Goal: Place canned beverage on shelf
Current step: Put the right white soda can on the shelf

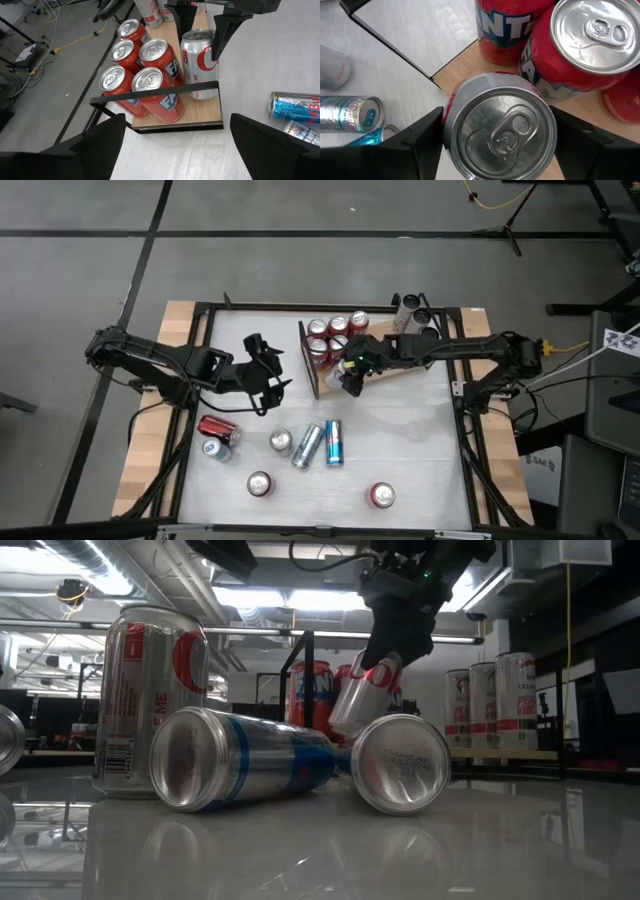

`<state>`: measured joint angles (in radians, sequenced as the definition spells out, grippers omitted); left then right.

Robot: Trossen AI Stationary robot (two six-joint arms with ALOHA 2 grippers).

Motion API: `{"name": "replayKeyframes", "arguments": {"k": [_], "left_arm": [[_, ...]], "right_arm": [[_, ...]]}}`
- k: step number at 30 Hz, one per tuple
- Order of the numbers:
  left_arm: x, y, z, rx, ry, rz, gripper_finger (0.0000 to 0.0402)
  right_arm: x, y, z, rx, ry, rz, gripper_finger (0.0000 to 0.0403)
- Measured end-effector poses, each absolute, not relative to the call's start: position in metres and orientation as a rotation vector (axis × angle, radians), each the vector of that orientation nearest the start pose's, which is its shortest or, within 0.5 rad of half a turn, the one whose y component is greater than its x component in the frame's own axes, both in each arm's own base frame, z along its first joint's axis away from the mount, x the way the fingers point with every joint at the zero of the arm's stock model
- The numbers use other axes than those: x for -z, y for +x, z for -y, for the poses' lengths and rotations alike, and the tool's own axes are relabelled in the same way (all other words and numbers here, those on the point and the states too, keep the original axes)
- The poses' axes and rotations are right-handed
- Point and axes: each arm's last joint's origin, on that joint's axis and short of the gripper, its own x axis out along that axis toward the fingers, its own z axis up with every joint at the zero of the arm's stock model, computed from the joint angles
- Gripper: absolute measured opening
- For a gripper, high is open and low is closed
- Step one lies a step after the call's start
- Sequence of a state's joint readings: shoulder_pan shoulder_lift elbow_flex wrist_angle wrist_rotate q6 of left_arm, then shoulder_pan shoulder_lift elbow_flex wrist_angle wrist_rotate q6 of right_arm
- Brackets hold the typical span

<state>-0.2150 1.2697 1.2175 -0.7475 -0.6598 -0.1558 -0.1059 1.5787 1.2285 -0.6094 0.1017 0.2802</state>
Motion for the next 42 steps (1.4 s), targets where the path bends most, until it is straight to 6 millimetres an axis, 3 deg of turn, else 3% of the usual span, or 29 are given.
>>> {"name": "replayKeyframes", "arguments": {"k": [12, 20, 28, 42], "left_arm": [[-0.338, 0.251, 0.037, -0.475, 0.194, -0.693, 0.0350], [-0.338, 0.251, 0.037, -0.475, 0.194, -0.693, 0.0350], [-0.337, 0.251, 0.038, -0.423, 0.171, -0.705, 0.0350], [-0.337, 0.251, 0.039, -0.409, 0.165, -0.708, 0.0350]], "right_arm": [[-0.281, 0.326, 0.039, 0.384, 0.224, -0.946, 0.0292], [-0.268, 0.329, 0.039, 0.390, 0.219, -1.015, 0.0292], [-0.267, 0.329, 0.040, 0.391, 0.218, -1.016, 0.0293], [-0.267, 0.329, 0.039, 0.389, 0.220, -1.019, 0.0354]]}}
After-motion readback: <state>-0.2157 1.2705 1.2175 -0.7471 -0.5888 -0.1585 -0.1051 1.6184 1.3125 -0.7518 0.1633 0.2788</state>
